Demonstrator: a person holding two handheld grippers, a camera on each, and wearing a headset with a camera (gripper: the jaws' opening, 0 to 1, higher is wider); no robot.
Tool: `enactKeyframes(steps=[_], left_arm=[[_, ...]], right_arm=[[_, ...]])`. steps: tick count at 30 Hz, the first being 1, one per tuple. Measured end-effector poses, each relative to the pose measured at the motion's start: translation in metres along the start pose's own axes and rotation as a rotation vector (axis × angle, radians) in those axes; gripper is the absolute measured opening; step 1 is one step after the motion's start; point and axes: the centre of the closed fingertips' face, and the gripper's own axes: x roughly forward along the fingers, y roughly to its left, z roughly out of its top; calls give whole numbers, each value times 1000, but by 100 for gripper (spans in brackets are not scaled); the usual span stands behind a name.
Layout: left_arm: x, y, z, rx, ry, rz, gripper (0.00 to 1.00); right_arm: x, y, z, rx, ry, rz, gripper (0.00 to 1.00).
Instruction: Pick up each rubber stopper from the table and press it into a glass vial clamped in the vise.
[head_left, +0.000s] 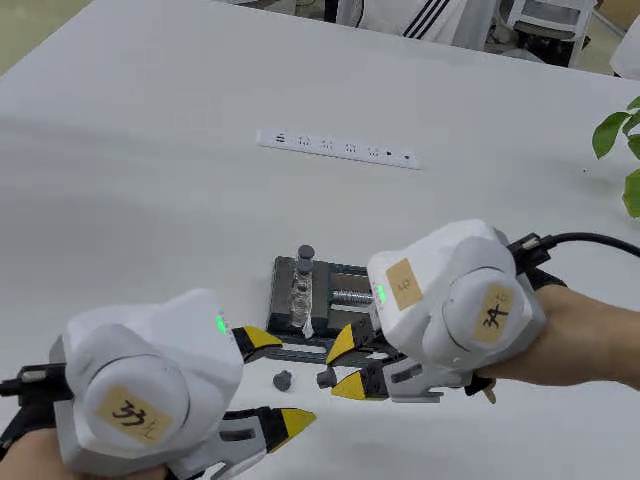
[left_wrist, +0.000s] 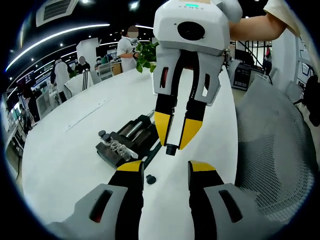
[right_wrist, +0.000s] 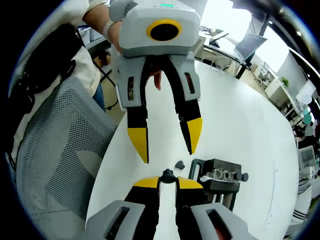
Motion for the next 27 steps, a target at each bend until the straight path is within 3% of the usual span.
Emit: enactKeyframes(steps=[6, 15, 27], left_arm=[[4, -2, 10, 1, -15, -20, 20], [6, -9, 11, -5, -17, -59, 10], [6, -12, 9, -2, -12, -83, 6]], right_arm=[[-7, 8, 8, -94, 19, 32, 6], [-11, 6, 11, -130, 28, 40, 6], [-10, 10, 15, -144, 19, 61, 6]])
